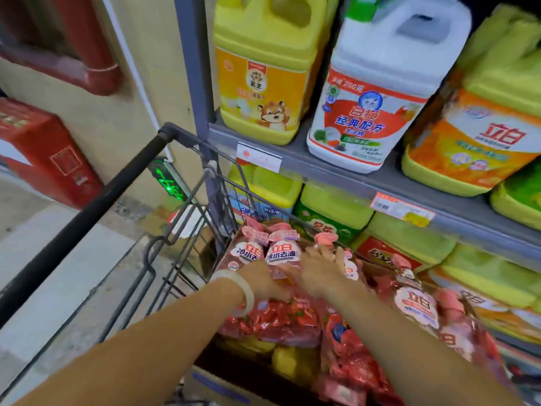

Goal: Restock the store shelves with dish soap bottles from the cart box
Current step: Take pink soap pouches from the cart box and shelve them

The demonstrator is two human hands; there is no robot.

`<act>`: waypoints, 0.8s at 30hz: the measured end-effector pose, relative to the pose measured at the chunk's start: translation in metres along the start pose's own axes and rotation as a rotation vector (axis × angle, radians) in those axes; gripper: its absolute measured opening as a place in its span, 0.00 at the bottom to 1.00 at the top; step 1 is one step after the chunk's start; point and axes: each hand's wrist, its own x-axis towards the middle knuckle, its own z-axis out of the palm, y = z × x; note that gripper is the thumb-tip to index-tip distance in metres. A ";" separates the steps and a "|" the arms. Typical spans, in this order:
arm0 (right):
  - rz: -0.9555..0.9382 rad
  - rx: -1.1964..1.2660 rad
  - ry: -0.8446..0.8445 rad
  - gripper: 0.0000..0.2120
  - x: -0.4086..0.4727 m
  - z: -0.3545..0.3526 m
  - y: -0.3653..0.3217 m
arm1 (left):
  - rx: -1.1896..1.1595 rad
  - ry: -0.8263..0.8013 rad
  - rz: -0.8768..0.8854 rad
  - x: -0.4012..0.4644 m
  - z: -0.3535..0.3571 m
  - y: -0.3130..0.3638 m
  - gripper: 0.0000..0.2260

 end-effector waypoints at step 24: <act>0.045 0.880 -0.140 0.35 0.042 -0.022 -0.024 | -0.310 0.160 0.022 -0.001 0.031 -0.027 0.63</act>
